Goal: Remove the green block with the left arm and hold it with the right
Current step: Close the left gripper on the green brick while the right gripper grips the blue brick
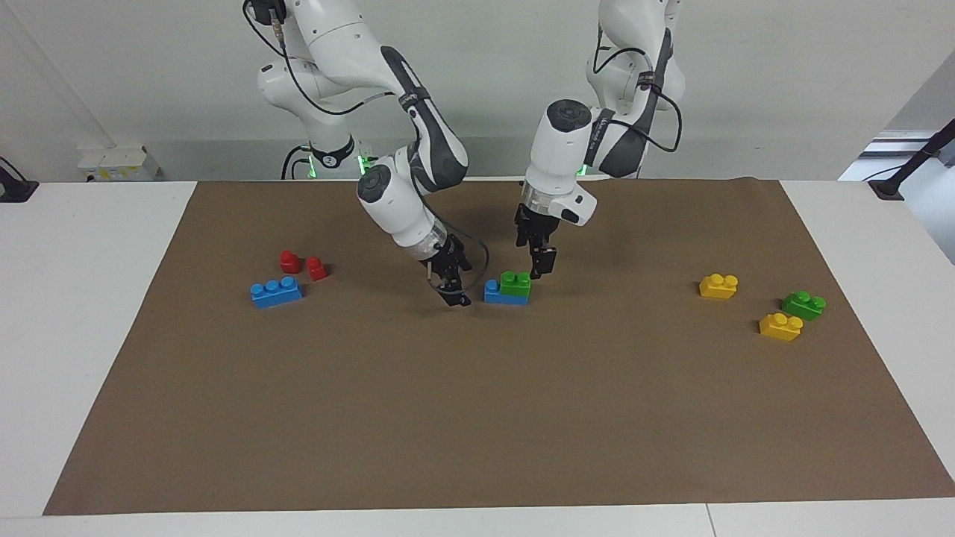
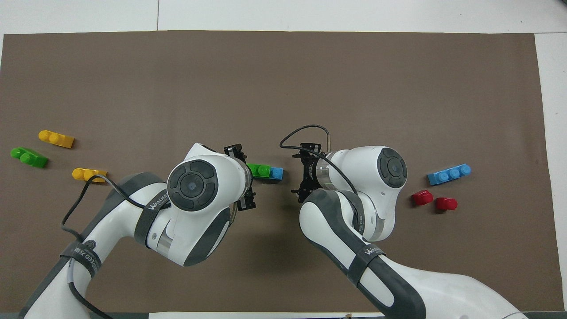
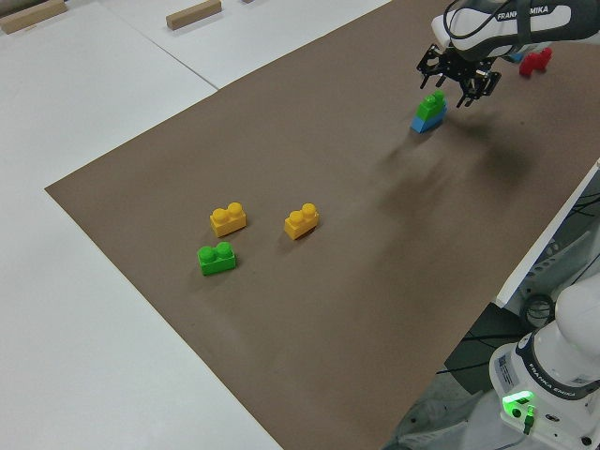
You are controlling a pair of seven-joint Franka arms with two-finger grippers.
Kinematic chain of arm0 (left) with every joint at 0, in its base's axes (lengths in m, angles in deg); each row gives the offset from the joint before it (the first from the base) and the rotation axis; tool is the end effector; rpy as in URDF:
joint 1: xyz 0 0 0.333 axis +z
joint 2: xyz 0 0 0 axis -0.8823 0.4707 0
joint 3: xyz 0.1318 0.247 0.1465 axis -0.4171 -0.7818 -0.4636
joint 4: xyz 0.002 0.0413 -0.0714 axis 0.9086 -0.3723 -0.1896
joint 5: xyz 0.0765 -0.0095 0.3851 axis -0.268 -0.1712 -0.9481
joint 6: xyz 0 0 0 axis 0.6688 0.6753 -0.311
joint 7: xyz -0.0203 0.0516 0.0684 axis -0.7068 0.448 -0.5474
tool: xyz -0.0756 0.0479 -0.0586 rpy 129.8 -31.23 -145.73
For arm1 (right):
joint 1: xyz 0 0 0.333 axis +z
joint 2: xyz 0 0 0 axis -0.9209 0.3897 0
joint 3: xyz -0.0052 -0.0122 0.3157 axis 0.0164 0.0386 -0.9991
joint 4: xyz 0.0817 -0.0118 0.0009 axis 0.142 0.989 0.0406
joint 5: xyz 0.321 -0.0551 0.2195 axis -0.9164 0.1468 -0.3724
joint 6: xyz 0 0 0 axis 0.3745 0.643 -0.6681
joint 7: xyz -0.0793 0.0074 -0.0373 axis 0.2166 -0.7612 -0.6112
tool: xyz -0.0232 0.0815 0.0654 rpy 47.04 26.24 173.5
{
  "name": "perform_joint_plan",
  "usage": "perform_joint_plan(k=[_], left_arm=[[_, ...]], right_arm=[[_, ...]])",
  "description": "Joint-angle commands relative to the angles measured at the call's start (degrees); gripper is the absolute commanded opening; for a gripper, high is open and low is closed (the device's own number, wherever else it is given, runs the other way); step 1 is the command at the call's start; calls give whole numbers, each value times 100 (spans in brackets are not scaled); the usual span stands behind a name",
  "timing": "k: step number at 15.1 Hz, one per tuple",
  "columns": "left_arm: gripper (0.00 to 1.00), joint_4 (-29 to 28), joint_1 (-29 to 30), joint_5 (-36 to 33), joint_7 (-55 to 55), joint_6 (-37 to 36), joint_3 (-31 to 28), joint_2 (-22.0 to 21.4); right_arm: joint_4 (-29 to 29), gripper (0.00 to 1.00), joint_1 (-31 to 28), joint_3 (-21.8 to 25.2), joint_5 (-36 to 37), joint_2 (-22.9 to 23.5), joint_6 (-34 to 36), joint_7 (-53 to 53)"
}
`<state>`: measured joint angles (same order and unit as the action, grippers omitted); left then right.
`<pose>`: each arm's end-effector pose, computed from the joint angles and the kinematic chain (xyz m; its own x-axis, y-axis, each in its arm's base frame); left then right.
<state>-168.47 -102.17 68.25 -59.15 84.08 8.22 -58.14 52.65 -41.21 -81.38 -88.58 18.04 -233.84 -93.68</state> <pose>0.4585 -0.3360 0.3914 -0.1379 0.9819 -0.1302 0.9844 0.1504 0.0911 0.5087 0.3014 0.3006 -0.0405 -0.8856 -0.4627 -0.9975 0.0625 -0.0322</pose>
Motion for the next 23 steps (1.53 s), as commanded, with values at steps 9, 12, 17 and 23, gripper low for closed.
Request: perform_joint_plan(k=[9, 12, 17, 23], left_arm=[[100, 288, -62, -24, 92, 379, -97, 506], [100, 701, -26, -41, 155, 230, -97, 901], [100, 1017, 105, -270, 689, -480, -88, 973], [100, 1010, 123, -261, 866, -606, -88, 973]], right_arm=[[-246, 99, 122, 7, -2070, 265, -207, 1672], [-281, 99, 122, 7, -2088, 352, -207, 1777], [-378, 100, 218, 7, -2439, 511, -207, 1971], [-378, 100, 245, 7, -2439, 590, -216, 1997]])
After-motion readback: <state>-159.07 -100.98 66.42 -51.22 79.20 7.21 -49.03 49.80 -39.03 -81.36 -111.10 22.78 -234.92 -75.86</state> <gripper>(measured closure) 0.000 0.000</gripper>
